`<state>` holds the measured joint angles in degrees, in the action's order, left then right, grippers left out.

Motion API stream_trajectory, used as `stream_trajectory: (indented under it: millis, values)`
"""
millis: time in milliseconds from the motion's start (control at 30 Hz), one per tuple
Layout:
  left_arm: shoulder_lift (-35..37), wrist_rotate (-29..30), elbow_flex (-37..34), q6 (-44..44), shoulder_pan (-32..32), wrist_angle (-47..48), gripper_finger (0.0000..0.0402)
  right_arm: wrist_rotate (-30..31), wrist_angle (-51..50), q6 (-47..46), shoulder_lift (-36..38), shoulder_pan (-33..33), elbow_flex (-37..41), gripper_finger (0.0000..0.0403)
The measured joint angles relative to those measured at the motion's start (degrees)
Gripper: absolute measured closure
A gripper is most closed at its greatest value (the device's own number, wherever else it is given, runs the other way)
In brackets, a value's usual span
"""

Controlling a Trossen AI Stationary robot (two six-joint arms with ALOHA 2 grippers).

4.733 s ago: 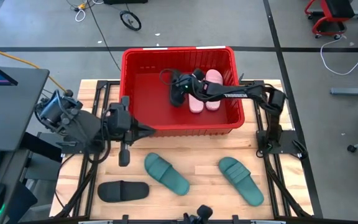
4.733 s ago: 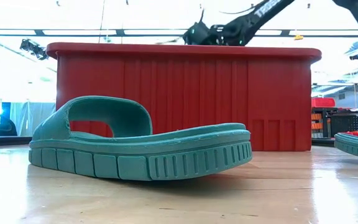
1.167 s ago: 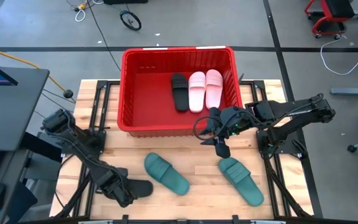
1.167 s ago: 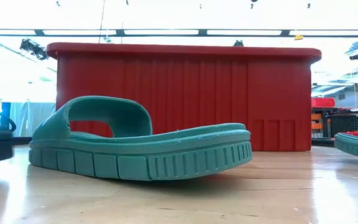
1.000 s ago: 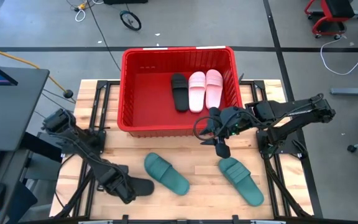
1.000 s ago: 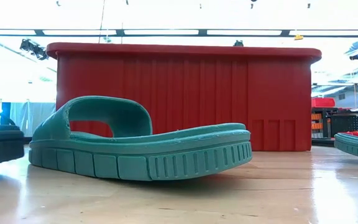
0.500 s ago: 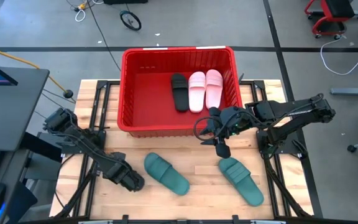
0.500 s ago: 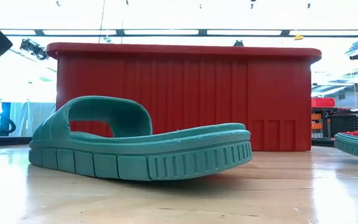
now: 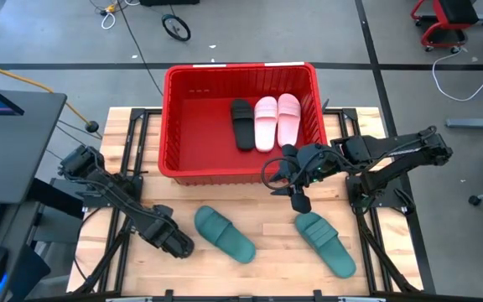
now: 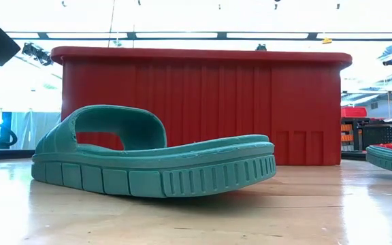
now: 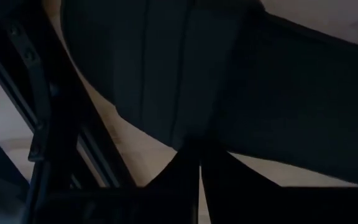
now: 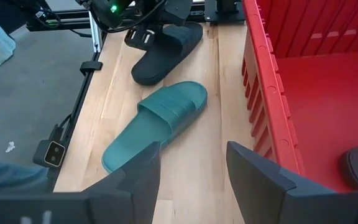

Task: Pick and place slides into bin
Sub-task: Put the black slipper into the red bin

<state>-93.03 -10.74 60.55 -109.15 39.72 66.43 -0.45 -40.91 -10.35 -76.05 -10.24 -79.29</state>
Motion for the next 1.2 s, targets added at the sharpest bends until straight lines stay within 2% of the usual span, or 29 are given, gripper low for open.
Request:
stream_trajectory:
  millis: [333, 500, 700, 833, 1000, 1200]
  values:
    - [-0.01, 0.42, 0.84, 3.93, 0.05, -2.28, 0.0397, -0.02, -0.01, -0.07, 0.00, -0.02, 0.00, 0.0215]
    - [-0.07, 5.72, 4.89, 7.41, 0.14, -2.76, 0.0398, -0.02, 0.00, -0.04, 0.00, -0.02, 0.00, 0.0215]
    - [-0.09, 11.09, 12.57, 12.15, 0.09, -1.42, 0.0400, -0.02, 0.02, -0.02, 0.00, -0.02, 0.00, 0.0215]
    - [-0.09, 13.37, 19.38, 17.54, 0.11, -1.37, 0.0401, 0.00, 0.00, 0.00, 0.00, -0.02, 0.00, 0.0215]
    - [-0.09, 19.01, 28.10, 23.95, 0.12, -0.99, 0.0401, -0.02, 0.02, 0.00, 0.00, -0.02, 0.00, 0.0215]
    - [-0.09, 31.60, 38.36, 34.55, -0.41, -0.88, 0.0401, -0.02, 0.02, -0.63, 0.00, -0.02, 0.00, 0.0215]
